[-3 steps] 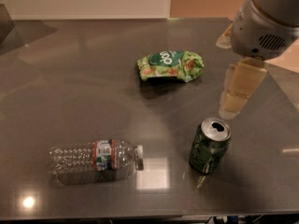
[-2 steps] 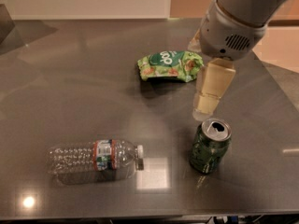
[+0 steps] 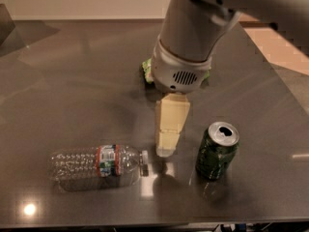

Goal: Pick water bottle

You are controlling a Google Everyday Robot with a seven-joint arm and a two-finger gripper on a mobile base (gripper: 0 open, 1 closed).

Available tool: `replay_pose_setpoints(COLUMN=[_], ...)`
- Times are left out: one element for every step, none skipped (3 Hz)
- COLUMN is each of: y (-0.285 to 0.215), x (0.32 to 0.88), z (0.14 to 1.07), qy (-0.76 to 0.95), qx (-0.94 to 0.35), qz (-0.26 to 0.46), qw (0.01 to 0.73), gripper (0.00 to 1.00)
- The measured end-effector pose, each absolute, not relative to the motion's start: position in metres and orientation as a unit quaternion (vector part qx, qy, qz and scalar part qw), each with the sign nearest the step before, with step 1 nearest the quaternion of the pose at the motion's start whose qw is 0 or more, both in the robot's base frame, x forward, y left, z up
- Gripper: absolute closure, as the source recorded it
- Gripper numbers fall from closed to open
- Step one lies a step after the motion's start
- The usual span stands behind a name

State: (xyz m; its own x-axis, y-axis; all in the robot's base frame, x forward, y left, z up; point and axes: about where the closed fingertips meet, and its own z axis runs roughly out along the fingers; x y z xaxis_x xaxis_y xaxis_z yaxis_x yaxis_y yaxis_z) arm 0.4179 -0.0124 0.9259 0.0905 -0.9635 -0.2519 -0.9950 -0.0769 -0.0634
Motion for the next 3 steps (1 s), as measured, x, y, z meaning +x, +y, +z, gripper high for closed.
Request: replay_pose_setpoints(y=[0.011, 0.03, 0.045], x=[0.404, 0.395, 0.386], z=[0.892, 0.86, 0.84], qy=[0.664, 0.67, 0.684], qx=[-0.74, -0.738, -0.727], qz=[0.069, 0.059, 0.049], qw=[0.083, 0.059, 0.038], gripper=[0.0, 0.0, 0.0])
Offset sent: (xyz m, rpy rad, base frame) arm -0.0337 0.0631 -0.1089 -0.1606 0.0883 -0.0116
